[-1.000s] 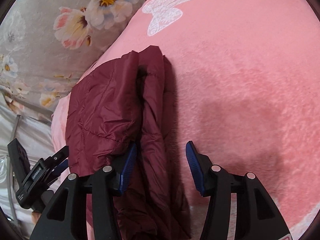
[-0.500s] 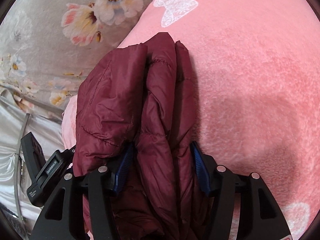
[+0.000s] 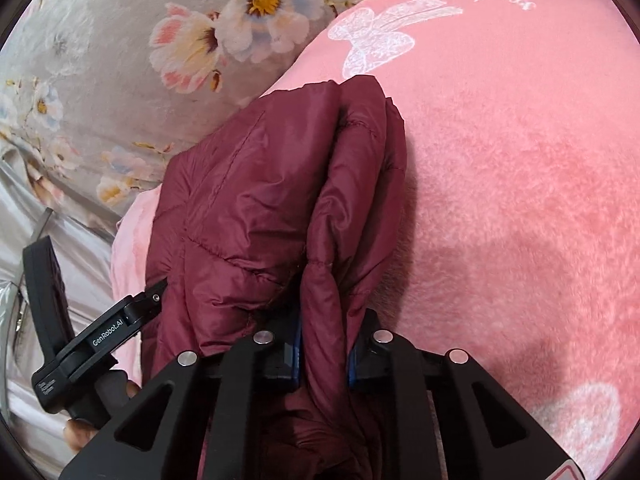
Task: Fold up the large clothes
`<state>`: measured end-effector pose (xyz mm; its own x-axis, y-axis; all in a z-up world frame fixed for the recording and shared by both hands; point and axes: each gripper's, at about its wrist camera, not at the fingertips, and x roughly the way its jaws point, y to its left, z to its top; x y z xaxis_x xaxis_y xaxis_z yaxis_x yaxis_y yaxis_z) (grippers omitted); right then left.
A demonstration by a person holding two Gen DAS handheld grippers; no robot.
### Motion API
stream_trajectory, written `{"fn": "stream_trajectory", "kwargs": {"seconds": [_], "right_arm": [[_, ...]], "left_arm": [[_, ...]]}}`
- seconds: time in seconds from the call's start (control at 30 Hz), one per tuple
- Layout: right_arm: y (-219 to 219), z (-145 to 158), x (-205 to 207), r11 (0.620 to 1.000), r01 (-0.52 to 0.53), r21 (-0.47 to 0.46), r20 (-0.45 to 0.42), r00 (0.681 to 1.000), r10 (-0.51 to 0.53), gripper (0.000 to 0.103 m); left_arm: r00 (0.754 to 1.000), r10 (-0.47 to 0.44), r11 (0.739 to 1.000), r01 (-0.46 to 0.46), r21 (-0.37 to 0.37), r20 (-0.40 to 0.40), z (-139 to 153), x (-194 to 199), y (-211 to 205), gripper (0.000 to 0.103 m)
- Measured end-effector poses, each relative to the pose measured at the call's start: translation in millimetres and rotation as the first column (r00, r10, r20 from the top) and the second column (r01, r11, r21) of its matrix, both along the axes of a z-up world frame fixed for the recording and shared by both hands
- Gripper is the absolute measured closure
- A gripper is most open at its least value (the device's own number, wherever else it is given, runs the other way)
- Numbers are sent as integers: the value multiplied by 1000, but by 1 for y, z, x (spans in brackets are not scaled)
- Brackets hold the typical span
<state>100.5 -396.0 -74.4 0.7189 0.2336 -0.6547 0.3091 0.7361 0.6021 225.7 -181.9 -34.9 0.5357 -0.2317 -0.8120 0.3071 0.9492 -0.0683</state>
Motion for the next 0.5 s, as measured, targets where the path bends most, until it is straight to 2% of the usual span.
{"fn": "stream_trajectory", "kwargs": {"seconds": [0.2,0.5], "right_arm": [[7,-6,-1,1000,9,-24,4,1000,-9,87],[16,-16,-2,998,30,-58,43,999,-28,81]], "left_arm": [[1000,7,1000,-7,-2,11,-4,0,-1,5],[999,21,1000,-21,-4,34,-12,3,-2,5]]}}
